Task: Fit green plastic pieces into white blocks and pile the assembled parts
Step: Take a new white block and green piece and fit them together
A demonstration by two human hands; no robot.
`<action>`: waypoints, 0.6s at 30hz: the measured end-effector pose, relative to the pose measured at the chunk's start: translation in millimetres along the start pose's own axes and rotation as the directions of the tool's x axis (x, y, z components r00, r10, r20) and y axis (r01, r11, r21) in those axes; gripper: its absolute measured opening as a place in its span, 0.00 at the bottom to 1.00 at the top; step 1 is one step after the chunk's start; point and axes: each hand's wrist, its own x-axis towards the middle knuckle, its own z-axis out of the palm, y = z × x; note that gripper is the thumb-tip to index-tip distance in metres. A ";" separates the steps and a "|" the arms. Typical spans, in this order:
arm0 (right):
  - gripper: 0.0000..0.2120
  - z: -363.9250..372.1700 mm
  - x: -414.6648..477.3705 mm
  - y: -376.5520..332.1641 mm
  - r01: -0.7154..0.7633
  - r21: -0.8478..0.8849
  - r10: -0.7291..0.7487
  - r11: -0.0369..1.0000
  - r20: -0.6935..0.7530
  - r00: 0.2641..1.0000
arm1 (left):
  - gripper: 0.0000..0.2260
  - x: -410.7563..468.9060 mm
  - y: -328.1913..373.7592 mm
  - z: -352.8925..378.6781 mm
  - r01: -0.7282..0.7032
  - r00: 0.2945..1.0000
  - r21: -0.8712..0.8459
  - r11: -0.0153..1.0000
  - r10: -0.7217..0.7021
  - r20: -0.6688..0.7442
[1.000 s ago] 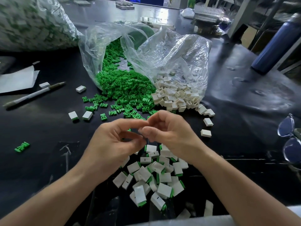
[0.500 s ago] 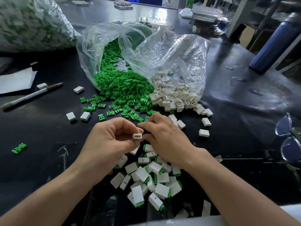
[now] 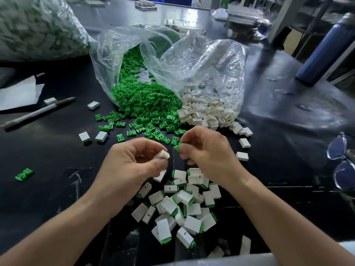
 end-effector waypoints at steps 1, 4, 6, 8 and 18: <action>0.10 -0.5 -0.8 -0.9 -0.025 0.109 0.022 0.994 0.028 0.999 | 0.06 0.1 -0.1 0.2 0.007 1.000 0.005 1.000 -0.007 -0.002; 0.11 -0.5 -3.6 -6.0 -0.047 0.265 0.024 0.963 0.091 0.996 | 0.04 0.2 0.6 0.1 0.027 1.000 0.004 1.000 -0.027 -0.007; 0.10 0.1 -5.2 -9.0 -0.054 0.293 0.018 0.955 0.124 0.992 | 0.04 0.2 1.2 -0.2 0.036 0.999 0.001 0.999 -0.036 -0.008; 0.10 1.2 -6.8 -10.4 -0.056 0.302 0.009 0.952 0.154 0.988 | 0.05 0.5 1.4 -0.6 0.039 0.999 0.005 0.999 -0.039 -0.006; 0.12 4.0 -10.4 -11.7 0.016 0.211 -0.055 0.977 0.179 0.982 | 0.04 0.1 -1.6 -1.7 0.038 0.998 0.032 0.999 -0.039 0.040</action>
